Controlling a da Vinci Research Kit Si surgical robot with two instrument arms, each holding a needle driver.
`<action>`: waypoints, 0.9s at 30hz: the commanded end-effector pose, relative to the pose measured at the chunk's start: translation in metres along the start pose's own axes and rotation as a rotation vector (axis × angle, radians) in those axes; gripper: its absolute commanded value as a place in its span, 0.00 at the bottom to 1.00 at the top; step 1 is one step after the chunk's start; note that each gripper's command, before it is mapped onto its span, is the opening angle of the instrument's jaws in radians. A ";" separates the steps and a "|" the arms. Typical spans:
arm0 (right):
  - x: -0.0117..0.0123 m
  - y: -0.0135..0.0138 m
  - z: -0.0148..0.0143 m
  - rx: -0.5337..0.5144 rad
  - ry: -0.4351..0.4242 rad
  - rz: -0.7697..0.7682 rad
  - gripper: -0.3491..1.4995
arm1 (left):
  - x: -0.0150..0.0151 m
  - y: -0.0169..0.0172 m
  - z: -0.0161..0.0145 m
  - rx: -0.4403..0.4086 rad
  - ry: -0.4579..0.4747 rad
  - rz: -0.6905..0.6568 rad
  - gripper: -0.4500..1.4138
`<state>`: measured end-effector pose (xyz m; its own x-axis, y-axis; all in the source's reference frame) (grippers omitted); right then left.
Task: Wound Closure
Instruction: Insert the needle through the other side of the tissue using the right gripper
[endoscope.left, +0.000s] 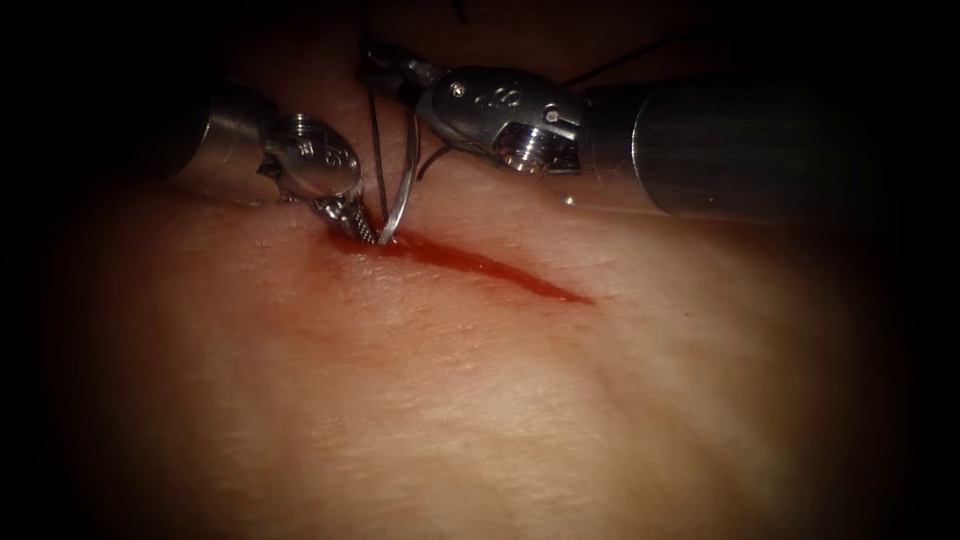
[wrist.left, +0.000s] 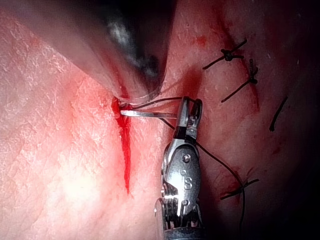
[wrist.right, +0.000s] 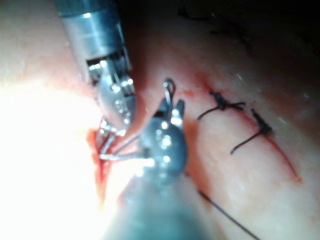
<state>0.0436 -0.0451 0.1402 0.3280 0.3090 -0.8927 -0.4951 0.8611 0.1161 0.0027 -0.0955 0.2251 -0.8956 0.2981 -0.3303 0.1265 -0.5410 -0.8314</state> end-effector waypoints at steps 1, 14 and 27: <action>-0.0004 -0.0003 0.0005 0.003 0.002 0.012 0.00 | 0.0001 -0.0002 0.0008 -0.002 0.000 0.001 0.36; -0.0001 -0.0009 0.0003 0.009 -0.001 0.066 0.00 | 0.0006 0.0004 -0.0030 0.110 0.056 -0.011 0.44; -0.0002 -0.0008 0.0004 0.010 0.000 0.065 0.00 | 0.0003 0.0062 -0.0088 0.229 0.167 -0.025 0.39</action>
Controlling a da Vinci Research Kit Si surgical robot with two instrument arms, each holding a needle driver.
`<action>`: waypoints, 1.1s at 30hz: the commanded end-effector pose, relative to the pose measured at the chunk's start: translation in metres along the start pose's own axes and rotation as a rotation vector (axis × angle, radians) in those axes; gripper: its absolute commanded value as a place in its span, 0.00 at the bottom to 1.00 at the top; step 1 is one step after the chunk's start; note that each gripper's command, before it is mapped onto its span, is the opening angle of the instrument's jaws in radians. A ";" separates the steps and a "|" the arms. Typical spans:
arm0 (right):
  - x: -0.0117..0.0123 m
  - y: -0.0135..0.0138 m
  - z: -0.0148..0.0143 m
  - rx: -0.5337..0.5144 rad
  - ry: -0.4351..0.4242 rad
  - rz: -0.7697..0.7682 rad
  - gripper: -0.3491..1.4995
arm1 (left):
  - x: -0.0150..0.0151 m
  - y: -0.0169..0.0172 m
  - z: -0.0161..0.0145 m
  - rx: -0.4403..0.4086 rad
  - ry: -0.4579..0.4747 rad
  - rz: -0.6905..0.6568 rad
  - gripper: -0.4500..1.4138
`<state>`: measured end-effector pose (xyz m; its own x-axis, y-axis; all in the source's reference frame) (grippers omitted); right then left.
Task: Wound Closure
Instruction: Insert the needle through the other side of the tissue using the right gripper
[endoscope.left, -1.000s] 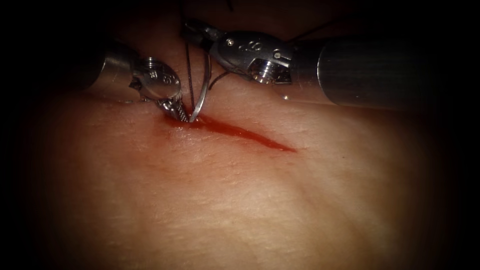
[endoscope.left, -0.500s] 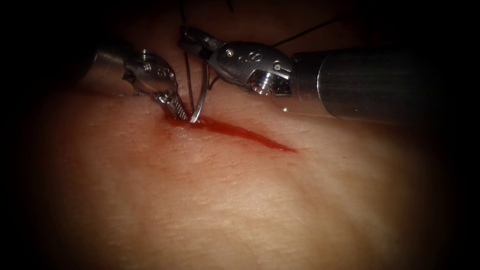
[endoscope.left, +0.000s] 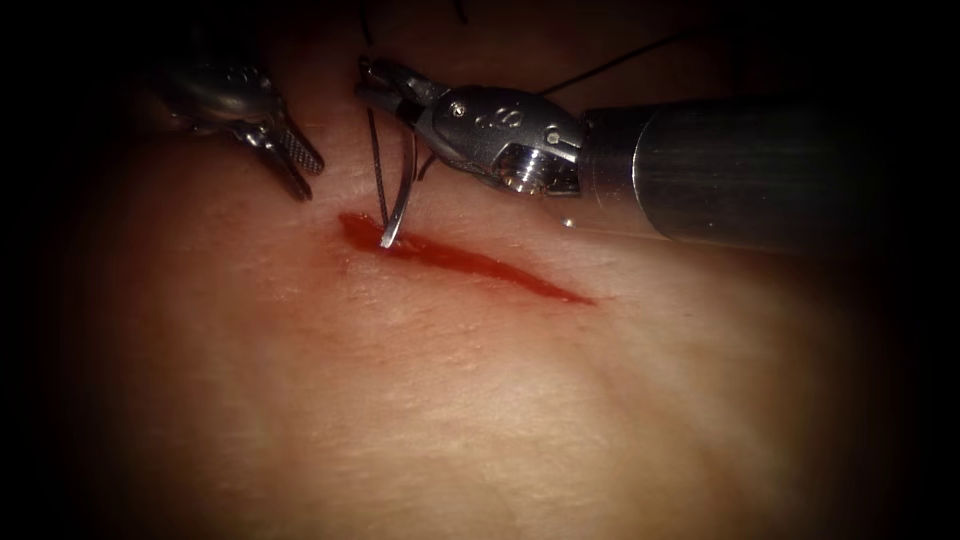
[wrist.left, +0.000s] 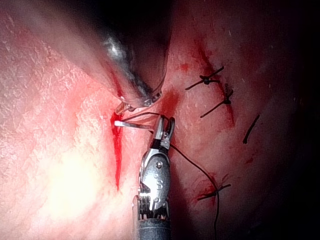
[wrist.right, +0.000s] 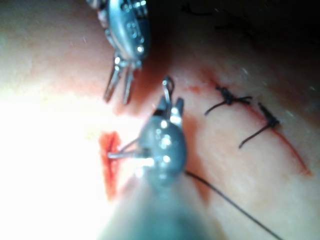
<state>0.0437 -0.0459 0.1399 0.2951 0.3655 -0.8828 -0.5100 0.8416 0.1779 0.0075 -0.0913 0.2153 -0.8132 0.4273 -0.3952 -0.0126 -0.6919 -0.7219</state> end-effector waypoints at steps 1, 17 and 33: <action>-0.0003 -0.0002 0.0008 0.000 -0.001 -0.001 0.00 | -0.0002 0.0003 0.0011 0.006 0.007 -0.003 0.38; -0.0006 -0.0005 0.0007 0.042 0.009 0.166 0.00 | -0.0036 0.0024 0.0065 0.100 0.072 -0.028 0.33; -0.0009 -0.0005 -0.0006 0.000 -0.091 0.440 0.00 | -0.0059 0.0035 0.0068 0.093 0.084 -0.028 0.33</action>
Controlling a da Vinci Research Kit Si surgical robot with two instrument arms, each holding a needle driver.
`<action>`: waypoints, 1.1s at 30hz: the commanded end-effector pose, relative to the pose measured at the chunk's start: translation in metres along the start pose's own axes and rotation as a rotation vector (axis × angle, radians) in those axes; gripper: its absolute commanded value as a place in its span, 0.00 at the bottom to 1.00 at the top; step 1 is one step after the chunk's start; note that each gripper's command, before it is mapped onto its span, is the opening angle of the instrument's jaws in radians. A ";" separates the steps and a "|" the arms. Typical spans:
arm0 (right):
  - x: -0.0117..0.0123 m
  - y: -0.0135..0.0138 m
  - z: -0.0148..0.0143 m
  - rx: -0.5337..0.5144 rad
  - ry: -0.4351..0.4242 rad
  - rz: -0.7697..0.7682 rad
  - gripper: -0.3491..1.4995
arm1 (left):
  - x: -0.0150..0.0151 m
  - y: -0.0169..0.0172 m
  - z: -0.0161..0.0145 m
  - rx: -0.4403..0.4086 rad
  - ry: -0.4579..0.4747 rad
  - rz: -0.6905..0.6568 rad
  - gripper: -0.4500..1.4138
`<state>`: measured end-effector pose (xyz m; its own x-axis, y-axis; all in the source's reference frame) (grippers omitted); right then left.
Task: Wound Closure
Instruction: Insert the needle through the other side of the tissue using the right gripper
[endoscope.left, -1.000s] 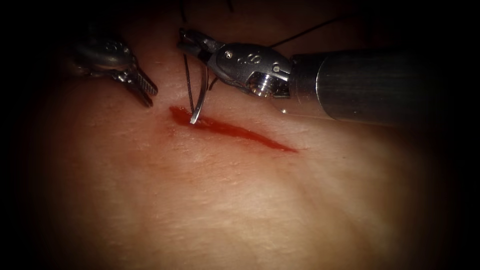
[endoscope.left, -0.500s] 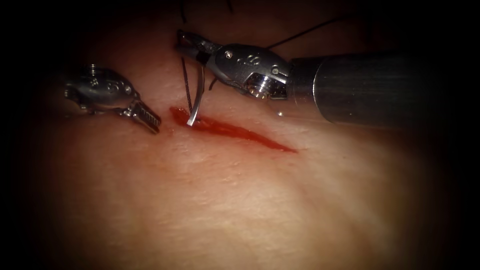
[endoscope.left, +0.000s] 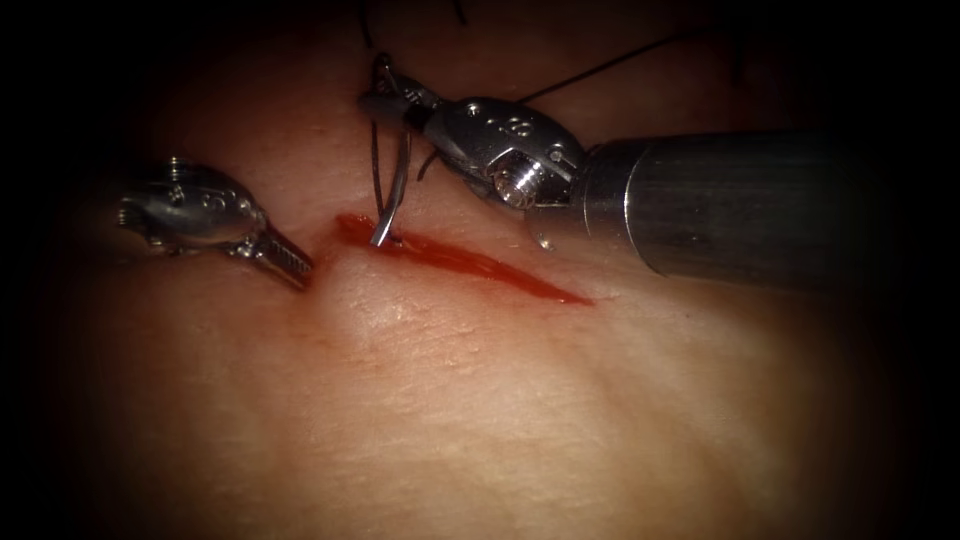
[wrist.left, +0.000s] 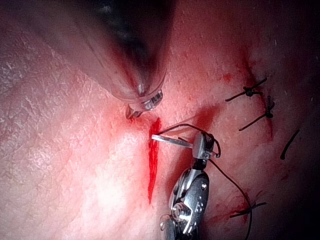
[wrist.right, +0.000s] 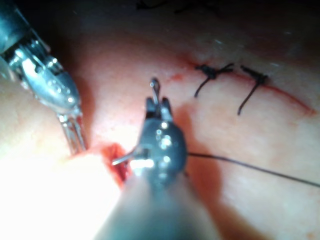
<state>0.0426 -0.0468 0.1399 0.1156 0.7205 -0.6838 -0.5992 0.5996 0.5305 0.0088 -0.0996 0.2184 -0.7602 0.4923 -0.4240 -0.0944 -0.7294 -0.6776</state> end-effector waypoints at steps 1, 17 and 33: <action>-0.0003 0.0000 0.0005 -0.015 -0.014 0.007 0.00 | -0.0004 0.0002 0.0007 -0.008 0.001 0.001 0.33; -0.0008 -0.0001 0.0008 -0.028 -0.069 0.131 0.00 | -0.0022 0.0014 -0.0005 0.013 0.016 -0.013 0.32; -0.0014 0.0004 0.0005 0.001 -0.046 0.304 0.00 | -0.0041 0.0022 0.0017 0.021 0.034 -0.009 0.31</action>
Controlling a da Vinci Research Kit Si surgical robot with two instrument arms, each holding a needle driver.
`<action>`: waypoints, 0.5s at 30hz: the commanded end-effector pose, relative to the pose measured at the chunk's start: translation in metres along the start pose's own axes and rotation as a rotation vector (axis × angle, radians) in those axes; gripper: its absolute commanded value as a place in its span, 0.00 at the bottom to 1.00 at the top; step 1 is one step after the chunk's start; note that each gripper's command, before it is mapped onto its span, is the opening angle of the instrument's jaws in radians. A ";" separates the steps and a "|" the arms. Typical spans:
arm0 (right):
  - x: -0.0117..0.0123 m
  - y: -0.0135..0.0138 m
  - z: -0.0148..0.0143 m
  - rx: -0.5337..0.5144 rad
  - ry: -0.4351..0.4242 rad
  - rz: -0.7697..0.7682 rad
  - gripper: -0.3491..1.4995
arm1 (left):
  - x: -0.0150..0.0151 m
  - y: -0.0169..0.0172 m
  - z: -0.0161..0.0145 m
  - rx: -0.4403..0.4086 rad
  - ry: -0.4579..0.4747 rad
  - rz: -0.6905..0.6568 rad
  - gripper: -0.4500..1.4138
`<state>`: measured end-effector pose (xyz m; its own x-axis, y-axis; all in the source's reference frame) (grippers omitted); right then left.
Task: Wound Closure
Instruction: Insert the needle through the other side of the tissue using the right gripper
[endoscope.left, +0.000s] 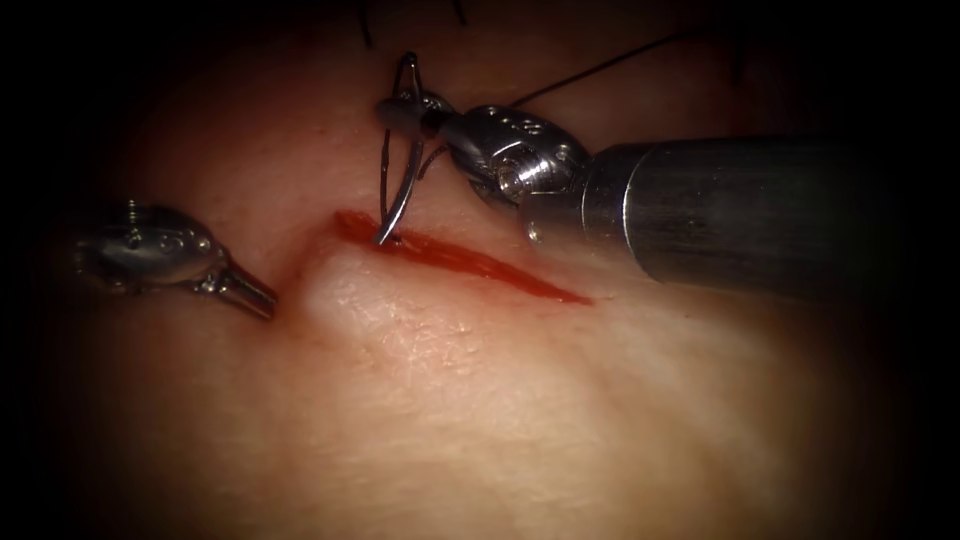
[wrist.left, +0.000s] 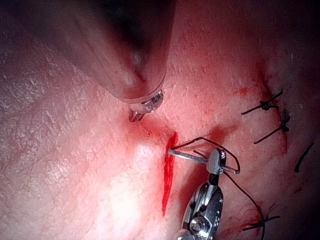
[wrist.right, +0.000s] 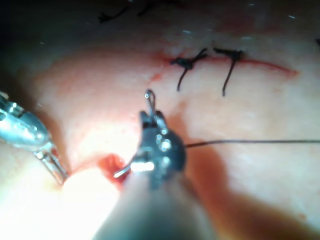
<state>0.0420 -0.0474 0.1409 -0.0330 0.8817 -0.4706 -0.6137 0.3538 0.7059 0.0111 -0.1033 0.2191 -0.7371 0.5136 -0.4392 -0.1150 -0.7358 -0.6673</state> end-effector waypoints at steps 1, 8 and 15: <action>-0.0003 -0.0001 0.0007 0.003 -0.003 0.012 0.00 | -0.0003 0.0002 0.0010 -0.001 0.000 -0.001 0.31; -0.0012 -0.0004 0.0008 -0.007 -0.031 0.044 0.00 | -0.0006 0.0003 0.0009 -0.003 0.011 -0.001 0.31; -0.0018 -0.0004 0.0009 -0.045 -0.059 0.067 0.00 | -0.0011 0.0009 0.0006 -0.005 0.022 -0.002 0.31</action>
<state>0.0423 -0.0489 0.1415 -0.0343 0.9240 -0.3809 -0.6485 0.2694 0.7119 0.0120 -0.1041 0.2187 -0.7227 0.5232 -0.4517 -0.1139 -0.7348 -0.6687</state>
